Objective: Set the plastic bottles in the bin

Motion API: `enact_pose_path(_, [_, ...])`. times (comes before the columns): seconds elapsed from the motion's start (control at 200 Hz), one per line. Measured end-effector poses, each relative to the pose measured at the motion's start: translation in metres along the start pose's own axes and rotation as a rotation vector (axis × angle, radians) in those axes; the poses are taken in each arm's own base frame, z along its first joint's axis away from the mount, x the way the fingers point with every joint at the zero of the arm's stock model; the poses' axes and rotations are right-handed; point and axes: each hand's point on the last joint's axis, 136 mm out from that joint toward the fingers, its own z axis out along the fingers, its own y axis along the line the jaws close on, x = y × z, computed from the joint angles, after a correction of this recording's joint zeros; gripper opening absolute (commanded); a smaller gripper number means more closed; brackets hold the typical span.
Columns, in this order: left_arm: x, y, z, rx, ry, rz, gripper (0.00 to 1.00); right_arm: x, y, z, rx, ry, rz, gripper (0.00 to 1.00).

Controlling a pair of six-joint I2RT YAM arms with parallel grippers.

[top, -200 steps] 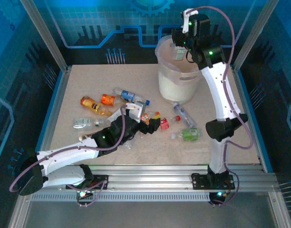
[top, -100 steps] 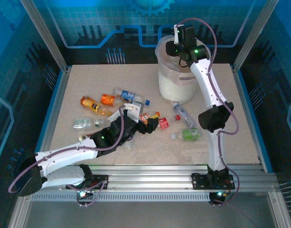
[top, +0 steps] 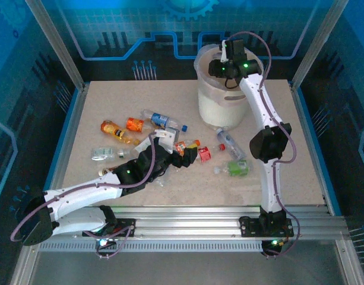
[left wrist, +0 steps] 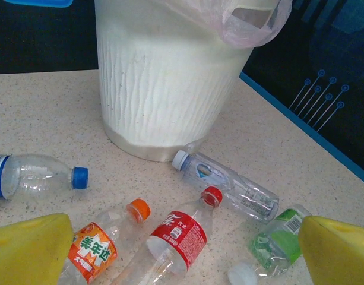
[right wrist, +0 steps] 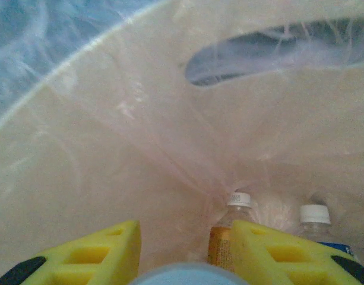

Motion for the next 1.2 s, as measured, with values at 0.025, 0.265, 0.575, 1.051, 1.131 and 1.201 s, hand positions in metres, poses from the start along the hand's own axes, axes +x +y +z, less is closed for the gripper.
enact_pose_path(0.025, [0.000,0.001,0.000,-0.003,0.001,-0.001,0.99,0.002,-0.001,0.002,0.001,0.006,0.005,0.29])
enact_pose_path(0.265, [0.008,0.015,0.001,-0.064,0.029,-0.032,0.99,0.021,-0.012,0.026,0.001,0.068,0.036,0.50])
enact_pose_path(0.575, [0.026,0.039,0.000,-0.179,0.114,-0.041,0.99,0.029,-0.023,0.029,0.003,0.102,0.052,0.83])
enact_pose_path(1.051, [0.075,0.074,-0.020,-0.318,0.342,-0.001,0.99,-0.011,-0.009,-0.035,-0.012,0.000,0.005,1.00])
enact_pose_path(1.131, [0.083,0.077,-0.024,-0.334,0.376,-0.009,0.99,-0.023,-0.006,-0.057,-0.013,-0.038,-0.003,1.00])
enact_pose_path(1.201, [0.091,0.079,-0.027,-0.342,0.409,-0.024,0.99,-0.030,-0.004,-0.074,-0.011,-0.060,-0.008,1.00])
